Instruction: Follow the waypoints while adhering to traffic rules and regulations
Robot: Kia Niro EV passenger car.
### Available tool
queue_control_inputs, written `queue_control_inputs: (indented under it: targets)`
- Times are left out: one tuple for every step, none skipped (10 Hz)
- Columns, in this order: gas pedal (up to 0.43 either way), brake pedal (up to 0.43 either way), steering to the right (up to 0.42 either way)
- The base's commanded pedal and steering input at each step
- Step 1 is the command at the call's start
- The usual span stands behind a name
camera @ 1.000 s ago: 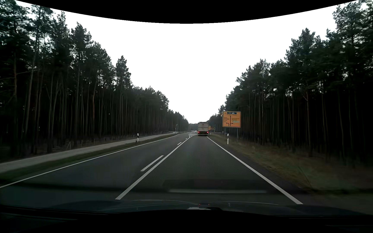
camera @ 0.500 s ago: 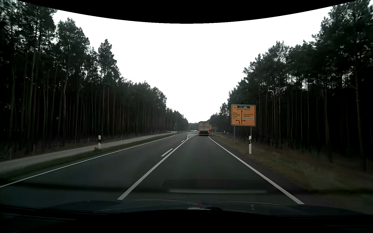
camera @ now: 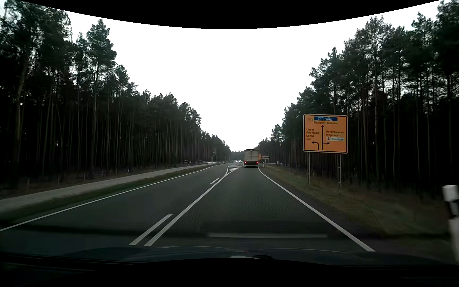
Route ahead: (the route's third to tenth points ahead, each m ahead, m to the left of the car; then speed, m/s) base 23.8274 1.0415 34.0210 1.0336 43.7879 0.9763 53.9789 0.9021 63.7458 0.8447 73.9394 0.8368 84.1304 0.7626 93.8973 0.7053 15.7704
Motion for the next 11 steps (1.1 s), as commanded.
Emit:
queue_control_inputs:
  targets:
    - [0.0,0.116,0.008]
    - [0.0,0.122,0.009]
    - [0.0,0.122,0.009]
    - [0.0,0.122,0.01]
    - [0.0,0.122,0.01]
    - [0.0,0.116,0.01]
    - [0.0,0.116,0.011]
    - [0.0,0.116,0.011]
    - [0.0,0.116,0.011]
    - [0.0,0.11,0.011]
    - [0.0,0.104,0.011]
